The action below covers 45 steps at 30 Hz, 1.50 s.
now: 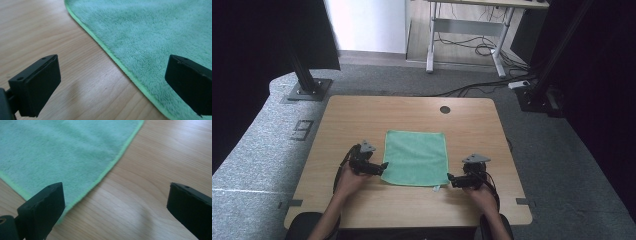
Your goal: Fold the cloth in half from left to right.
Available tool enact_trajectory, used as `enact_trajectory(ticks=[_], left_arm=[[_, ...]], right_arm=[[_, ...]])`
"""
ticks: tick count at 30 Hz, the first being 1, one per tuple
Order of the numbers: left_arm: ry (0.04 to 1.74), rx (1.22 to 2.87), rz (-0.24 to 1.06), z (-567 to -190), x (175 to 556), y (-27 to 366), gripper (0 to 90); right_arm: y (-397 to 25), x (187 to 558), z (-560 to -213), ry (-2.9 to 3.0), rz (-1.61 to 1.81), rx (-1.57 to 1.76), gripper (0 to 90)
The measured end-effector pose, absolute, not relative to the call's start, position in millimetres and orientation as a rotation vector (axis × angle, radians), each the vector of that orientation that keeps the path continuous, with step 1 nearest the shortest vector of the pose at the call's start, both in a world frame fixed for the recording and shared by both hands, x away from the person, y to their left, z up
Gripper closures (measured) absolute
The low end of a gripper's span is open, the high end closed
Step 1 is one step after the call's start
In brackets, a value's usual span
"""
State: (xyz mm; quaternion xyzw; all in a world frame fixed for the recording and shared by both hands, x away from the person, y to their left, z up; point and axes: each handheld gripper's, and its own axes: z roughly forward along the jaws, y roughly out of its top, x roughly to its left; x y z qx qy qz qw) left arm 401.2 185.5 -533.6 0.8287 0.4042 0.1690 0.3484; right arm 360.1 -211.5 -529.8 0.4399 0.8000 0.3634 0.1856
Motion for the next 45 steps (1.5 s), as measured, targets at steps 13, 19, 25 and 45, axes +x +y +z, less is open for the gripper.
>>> enact_trajectory(ticks=[13, 19, 25, 45], left_arm=[[1.053, 2.215, 0.502, -547.2, 393.0, 172.8, 0.8], [1.026, 2.228, 0.487, -547.4, 377.2, 162.6, 0.5], [0.966, 2.247, 0.442, -548.5, 361.6, 140.9, 0.0], [1.127, 2.139, 0.477, -533.1, 443.1, 168.1, 0.0]], right_arm=[[-202.0, 362.6, -548.0, 2.328, 0.883, 1.216, 3.4], [-212.9, 366.4, -548.7, 2.292, 0.872, 1.250, 3.4], [-235.0, 373.2, -548.6, 2.224, 0.838, 1.306, 3.3], [-251.8, 376.4, -556.8, 2.184, 0.932, 1.366, 0.0]])
